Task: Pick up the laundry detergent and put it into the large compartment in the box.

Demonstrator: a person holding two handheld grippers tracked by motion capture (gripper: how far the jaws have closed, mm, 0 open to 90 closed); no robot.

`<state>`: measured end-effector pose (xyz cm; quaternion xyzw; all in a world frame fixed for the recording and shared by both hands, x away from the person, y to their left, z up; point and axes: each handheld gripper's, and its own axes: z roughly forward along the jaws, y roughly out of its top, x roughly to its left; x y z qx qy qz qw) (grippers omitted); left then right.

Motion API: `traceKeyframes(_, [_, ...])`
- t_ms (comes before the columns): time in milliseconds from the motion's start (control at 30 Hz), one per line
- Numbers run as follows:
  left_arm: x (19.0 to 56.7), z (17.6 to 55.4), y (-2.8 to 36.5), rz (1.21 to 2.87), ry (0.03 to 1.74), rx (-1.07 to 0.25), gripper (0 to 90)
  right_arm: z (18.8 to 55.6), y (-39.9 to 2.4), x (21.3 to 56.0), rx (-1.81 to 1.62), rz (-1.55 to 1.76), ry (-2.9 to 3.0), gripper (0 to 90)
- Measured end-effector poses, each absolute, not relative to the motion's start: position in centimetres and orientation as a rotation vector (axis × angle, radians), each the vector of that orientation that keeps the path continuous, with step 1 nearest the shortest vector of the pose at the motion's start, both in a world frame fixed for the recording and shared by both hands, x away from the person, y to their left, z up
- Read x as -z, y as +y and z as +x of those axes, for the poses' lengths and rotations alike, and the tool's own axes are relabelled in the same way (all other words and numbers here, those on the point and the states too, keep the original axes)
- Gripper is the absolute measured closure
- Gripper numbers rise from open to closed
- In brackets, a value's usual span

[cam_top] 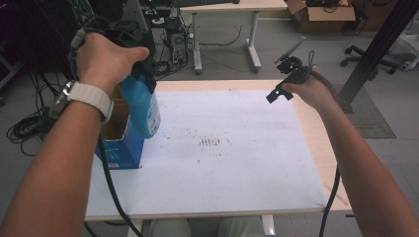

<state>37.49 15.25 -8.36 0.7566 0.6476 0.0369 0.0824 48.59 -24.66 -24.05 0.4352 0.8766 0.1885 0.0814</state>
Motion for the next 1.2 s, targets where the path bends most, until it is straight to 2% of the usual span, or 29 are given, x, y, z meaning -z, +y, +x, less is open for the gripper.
traceKeyframes(333, [6.3, 38.1, 19.4, 2.233, 1.946, -0.196, 37.8, 48.3, -24.7, 24.0, -0.554, 1.3, 2.597, 11.3])
traceKeyframes(533, [6.3, 38.5, 21.0, 2.21, 1.938, -0.216, 37.8, 48.4, -24.9, 23.9, -0.551, 1.312, 2.589, 11.4])
traceKeyframes(900, [9.1, 39.9, 23.9, 2.215, 1.926, -0.273, 37.8, 48.5, -25.3, 24.1, -0.545, 1.325, 2.574, 11.4])
traceKeyframes(1200, [11.6, 40.5, 25.2, 2.212, 1.93, -0.254, 37.8, 48.5, -25.4, 24.2, -0.534, 1.336, 2.572, 11.4])
